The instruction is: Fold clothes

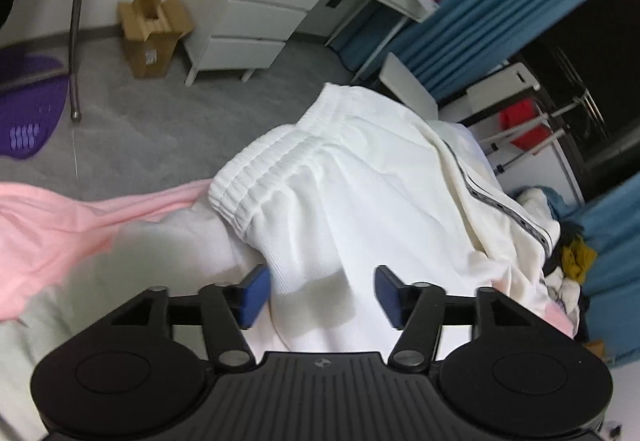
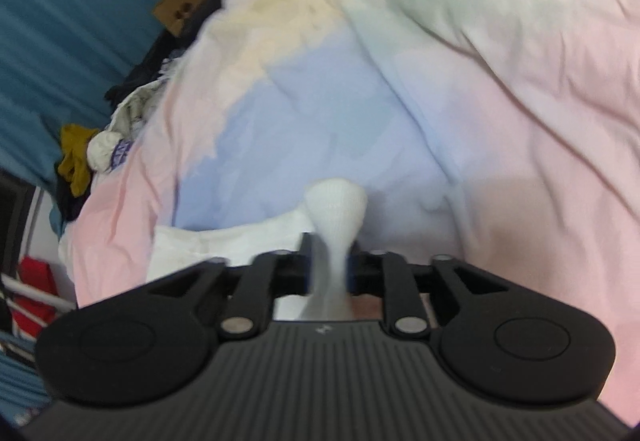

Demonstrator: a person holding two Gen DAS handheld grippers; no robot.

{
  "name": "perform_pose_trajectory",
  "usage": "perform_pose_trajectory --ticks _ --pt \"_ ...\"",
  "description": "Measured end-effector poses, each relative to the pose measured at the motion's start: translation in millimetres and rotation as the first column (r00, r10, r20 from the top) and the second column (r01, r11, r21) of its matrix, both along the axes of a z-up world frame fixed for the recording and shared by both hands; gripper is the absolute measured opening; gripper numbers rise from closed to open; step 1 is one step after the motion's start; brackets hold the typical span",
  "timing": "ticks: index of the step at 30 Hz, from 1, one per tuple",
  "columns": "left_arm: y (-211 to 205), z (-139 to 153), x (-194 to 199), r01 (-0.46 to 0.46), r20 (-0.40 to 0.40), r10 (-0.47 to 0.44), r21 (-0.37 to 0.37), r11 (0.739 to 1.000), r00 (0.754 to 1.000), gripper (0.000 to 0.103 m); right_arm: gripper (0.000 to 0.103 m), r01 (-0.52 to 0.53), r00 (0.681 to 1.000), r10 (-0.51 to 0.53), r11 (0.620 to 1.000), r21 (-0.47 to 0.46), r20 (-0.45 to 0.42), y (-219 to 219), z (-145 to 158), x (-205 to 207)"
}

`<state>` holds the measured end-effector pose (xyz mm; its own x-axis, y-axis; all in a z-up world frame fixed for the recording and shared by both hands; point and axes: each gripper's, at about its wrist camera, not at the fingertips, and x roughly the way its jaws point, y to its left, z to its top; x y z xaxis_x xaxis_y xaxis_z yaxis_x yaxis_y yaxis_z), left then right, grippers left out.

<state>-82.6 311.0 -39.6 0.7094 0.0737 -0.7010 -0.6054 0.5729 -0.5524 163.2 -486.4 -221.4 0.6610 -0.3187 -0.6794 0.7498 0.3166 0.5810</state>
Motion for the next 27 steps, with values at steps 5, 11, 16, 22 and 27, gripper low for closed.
perform_pose_trajectory --ticks 5,11,16,22,27 --pt "-37 35 -2 0.068 0.056 -0.077 0.154 0.986 0.995 0.077 0.055 -0.051 0.997 0.06 0.979 -0.197 0.039 28 35 0" --pt "-100 66 23 0.157 0.106 -0.2 0.321 0.934 0.974 0.079 0.076 -0.116 0.977 0.181 0.895 -0.431 0.112 70 80 -12" --pt "-171 76 55 0.237 0.114 -0.325 0.472 0.849 0.939 0.08 0.076 -0.284 0.893 0.423 0.797 -0.532 0.157 110 108 -26" --pt "-255 69 91 0.338 0.088 -0.467 0.577 0.744 0.88 0.08 0.076 -0.456 0.728 0.669 0.635 -0.624 0.15 159 126 -40" --pt "-308 57 117 0.389 0.077 -0.543 0.615 0.686 0.836 0.08 0.076 -0.54 0.63 0.768 0.537 -0.648 0.113 188 128 -38"
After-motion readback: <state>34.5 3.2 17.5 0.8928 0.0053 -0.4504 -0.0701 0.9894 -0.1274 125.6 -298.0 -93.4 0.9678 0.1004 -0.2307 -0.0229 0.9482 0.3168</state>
